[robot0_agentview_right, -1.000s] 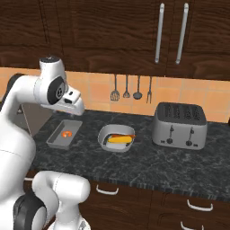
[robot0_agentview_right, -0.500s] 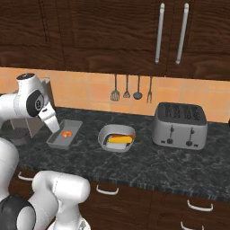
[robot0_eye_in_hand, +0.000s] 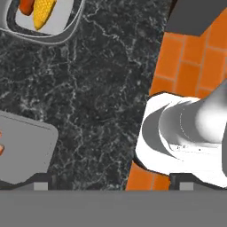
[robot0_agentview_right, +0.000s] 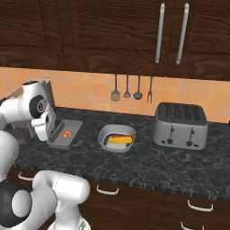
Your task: Take the meat container that has the shrimp and place it on the second highest rack of the freezer. Then take the vegetable container that has the carrot and corn and place it on the highest rack of the freezer.
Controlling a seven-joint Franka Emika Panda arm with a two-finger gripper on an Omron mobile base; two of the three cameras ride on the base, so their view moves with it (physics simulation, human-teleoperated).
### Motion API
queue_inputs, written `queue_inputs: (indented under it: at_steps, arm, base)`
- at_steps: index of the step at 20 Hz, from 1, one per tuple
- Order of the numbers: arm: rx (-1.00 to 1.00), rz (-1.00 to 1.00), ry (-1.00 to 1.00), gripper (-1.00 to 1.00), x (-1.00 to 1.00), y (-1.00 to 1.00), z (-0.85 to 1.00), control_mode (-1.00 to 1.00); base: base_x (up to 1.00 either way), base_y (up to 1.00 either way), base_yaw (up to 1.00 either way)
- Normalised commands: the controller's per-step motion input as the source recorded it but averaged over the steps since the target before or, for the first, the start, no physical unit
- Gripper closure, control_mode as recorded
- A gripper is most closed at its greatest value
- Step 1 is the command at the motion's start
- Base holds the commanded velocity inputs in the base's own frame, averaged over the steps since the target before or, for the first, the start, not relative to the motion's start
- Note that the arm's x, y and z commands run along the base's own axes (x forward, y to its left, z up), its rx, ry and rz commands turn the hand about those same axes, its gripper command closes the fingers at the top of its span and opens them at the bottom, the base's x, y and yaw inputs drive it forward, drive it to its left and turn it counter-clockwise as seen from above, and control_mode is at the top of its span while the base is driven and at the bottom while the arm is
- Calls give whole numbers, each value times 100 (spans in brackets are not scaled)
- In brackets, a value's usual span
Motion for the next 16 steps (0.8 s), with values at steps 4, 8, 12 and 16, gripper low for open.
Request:
queue_inputs:
  at_steps: [4,8,12,16]
  arm:
    - [0,-50,12,-100,22,0,-39,-100]
    - [0,-30,-2,-100,6,17,-41,-100]
    - [0,-14,-19,-100,0,23,-32,-100]
    - [0,-18,-14,-100,15,14,-26,-100]
  base:
    - [0,0,0]
    - [0,0,0]
    - [0,0,0]
    - [0,0,0]
